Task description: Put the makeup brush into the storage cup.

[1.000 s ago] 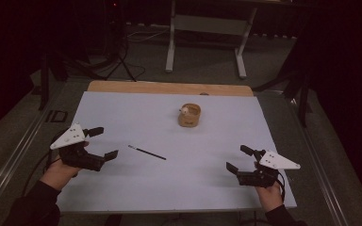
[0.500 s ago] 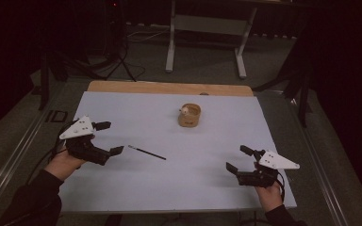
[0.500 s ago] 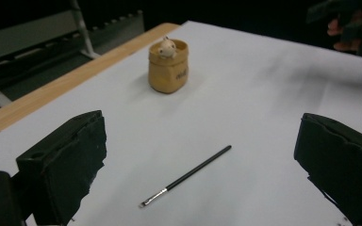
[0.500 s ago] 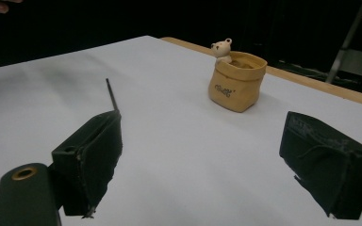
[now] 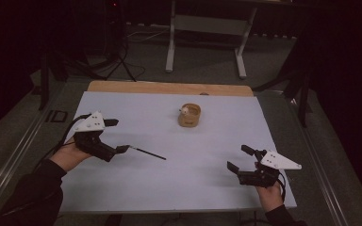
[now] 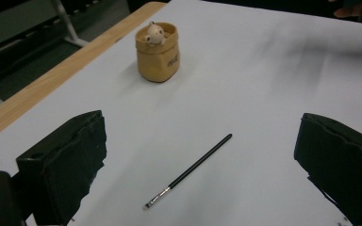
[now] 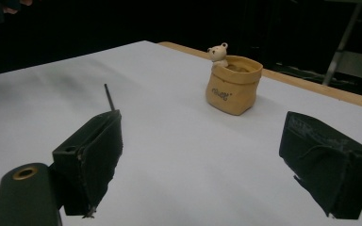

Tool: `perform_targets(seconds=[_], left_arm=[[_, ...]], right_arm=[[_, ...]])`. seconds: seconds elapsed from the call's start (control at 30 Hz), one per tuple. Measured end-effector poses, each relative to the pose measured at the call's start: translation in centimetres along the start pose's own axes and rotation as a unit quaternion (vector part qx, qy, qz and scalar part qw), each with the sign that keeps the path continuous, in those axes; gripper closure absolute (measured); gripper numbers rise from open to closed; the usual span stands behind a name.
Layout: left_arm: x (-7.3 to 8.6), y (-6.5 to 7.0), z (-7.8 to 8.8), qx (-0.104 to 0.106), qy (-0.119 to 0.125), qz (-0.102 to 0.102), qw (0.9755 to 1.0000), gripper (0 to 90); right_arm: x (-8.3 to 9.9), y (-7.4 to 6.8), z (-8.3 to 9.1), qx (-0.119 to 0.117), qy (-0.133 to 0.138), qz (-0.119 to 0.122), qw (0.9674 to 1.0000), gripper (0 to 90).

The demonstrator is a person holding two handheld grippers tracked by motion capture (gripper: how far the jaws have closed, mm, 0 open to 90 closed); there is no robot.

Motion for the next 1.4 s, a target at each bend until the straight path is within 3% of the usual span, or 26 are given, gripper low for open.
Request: perform_targets(seconds=[0.2, 0.47, 0.7, 0.87, 0.9, 1.03, 1.13, 1.23, 1.27, 1.3, 1.4], left_arm=[[-0.5, 0.1, -0.9, 0.014, -0.023, -0.024, 0.9993, 2.8], [-0.9, 0.3, -2.1, 0.03, -0.042, -0.042, 0.9978, 2.8], [-0.9, 0.6, -3.1, 0.051, -0.071, -0.071, 0.9937, 2.8], [-0.8, 0.7, -3.7, 0.059, -0.08, -0.078, 0.992, 2.8], [-0.8, 0.9, -4.0, 0.061, -0.082, -0.091, 0.9906, 2.8], [-0.6, 1.3, -4.8, 0.079, -0.106, -0.103, 0.9859, 2.8], [-0.2, 1.2, -5.4, 0.083, -0.135, -0.1, 0.9823, 2.8], [0.3, 1.1, -5.9, 0.089, -0.167, -0.1, 0.9768, 2.8], [0.3, 1.1, -5.9, 0.089, -0.167, -0.1, 0.9768, 2.8], [0.5, 1.1, -6.1, 0.094, -0.179, -0.088, 0.9754, 2.8], [0.4, 1.0, -6.4, 0.091, -0.176, -0.093, 0.9757, 3.4]], right_arm=[[0.1, 0.0, -0.1, -0.003, -0.003, -0.001, 1.0, 13.8], [0.1, 0.0, -0.1, -0.004, -0.005, 0.0, 1.0, 13.9], [0.2, -0.1, -0.2, -0.008, -0.008, -0.001, 0.9999, 13.8], [0.2, -0.1, -0.3, -0.007, -0.009, 0.0, 0.9999, 13.9], [0.2, -0.1, -0.2, -0.005, -0.008, 0.001, 1.0, 13.8], [0.1, -0.1, -0.2, -0.007, -0.004, 0.0, 1.0, 13.9], [0.2, -0.2, -0.2, -0.006, -0.007, 0.002, 1.0, 13.8], [0.2, -0.2, -0.3, -0.007, -0.008, 0.003, 0.9999, 13.9], [0.2, -0.2, -0.3, -0.007, -0.008, 0.003, 0.9999, 13.9], [0.2, -0.2, -0.3, -0.007, -0.009, 0.002, 0.9999, 13.8], [0.2, -0.2, -0.3, -0.007, -0.01, 0.002, 0.9999, 13.9]])
Point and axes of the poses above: each handheld gripper's, and its own axes: z roughly backward along the jaws, x roughly out of its underside, y roughly to its right, the point moved 5 cm from there along -z, roughly forward along the jaws, and after that the axes turned 6 degrees about -x, right-handed, at the moved point
